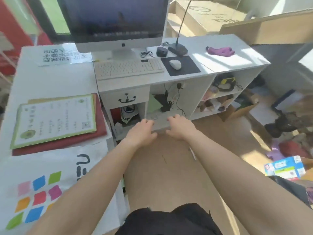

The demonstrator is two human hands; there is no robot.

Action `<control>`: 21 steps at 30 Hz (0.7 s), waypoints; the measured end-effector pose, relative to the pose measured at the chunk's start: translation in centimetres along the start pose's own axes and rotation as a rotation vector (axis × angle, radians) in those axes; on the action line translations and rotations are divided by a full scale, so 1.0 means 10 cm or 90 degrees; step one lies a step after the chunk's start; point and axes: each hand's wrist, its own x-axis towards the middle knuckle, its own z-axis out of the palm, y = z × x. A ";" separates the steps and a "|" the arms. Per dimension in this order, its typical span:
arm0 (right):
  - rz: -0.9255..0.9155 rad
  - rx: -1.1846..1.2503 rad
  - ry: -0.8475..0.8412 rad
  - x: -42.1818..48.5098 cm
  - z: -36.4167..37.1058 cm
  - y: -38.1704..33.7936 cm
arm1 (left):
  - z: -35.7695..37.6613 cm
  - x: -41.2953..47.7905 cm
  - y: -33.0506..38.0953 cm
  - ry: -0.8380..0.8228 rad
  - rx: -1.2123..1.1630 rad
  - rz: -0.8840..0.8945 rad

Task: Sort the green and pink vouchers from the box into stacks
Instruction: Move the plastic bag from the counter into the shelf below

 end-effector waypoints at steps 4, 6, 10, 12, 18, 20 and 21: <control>-0.135 -0.045 0.000 0.81 -0.25 -0.37 | -0.26 0.25 -0.36 0.055 -0.042 -0.100; -0.204 -0.070 -0.005 1.16 -0.34 -0.50 | -0.34 0.34 -0.51 0.086 -0.060 -0.152; -0.360 -0.116 -0.015 1.89 -0.54 -0.83 | -0.49 0.44 -0.78 0.156 -0.093 -0.295; -0.439 -0.117 -0.037 2.16 -0.66 -1.00 | -0.56 0.46 -0.82 0.187 -0.118 -0.376; -0.683 -0.181 -0.082 2.59 -0.95 -1.42 | -0.61 0.48 -0.69 0.265 -0.190 -0.605; -0.751 -0.215 -0.076 2.67 -0.97 -1.57 | -0.55 0.46 -0.66 0.308 -0.215 -0.676; -0.776 -0.232 -0.076 2.71 -0.97 -1.66 | -0.52 0.44 -0.65 0.332 -0.228 -0.713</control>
